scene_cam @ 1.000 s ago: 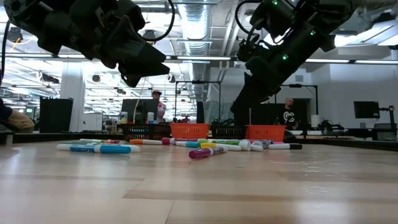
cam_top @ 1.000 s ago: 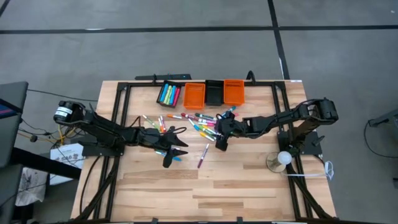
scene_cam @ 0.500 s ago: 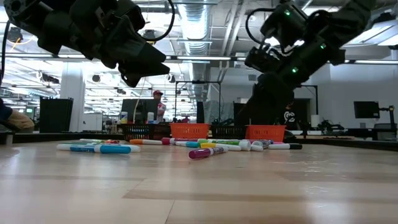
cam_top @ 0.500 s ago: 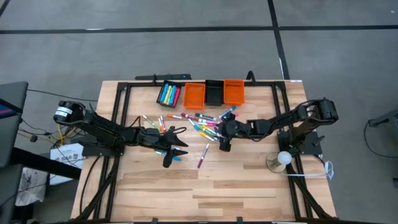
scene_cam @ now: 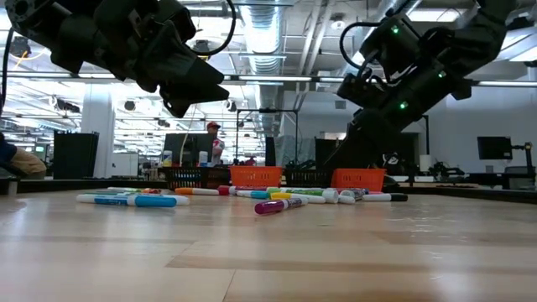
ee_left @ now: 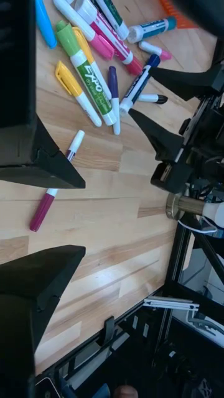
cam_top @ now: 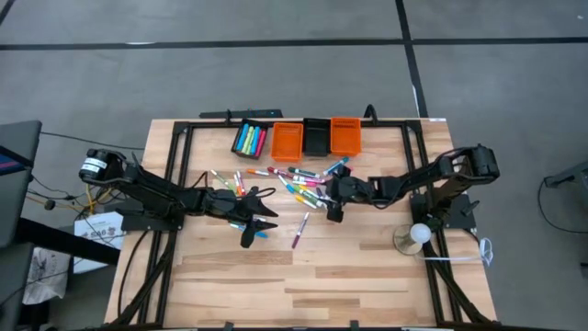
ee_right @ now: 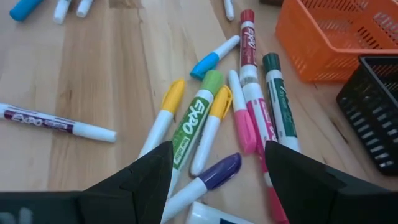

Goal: Pick & Place Markers
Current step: Put the big light green marker pen into the right orange basket

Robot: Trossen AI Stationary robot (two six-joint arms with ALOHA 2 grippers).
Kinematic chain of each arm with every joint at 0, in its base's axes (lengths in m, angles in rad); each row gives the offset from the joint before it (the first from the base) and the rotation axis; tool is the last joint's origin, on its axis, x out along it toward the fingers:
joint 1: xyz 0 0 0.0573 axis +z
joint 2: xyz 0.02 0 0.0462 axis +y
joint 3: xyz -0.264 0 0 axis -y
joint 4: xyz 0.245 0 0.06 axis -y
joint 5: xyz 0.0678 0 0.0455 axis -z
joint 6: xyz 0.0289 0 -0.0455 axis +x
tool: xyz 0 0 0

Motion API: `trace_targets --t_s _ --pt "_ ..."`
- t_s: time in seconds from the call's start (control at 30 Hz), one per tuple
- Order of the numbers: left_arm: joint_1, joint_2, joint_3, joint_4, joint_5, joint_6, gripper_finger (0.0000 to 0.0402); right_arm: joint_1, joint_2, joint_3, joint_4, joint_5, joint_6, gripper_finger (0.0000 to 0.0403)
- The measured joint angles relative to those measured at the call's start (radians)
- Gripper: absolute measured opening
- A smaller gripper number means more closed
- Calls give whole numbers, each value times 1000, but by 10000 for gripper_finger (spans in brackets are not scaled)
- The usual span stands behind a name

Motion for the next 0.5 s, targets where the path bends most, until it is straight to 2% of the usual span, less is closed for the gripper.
trace_targets --t_s 0.27,0.5 --pt "0 0 0 0 0 0 155 0 0 -13 22 -4 2 244" --pt "0 0 0 0 0 0 155 0 0 -13 26 -53 11 244"
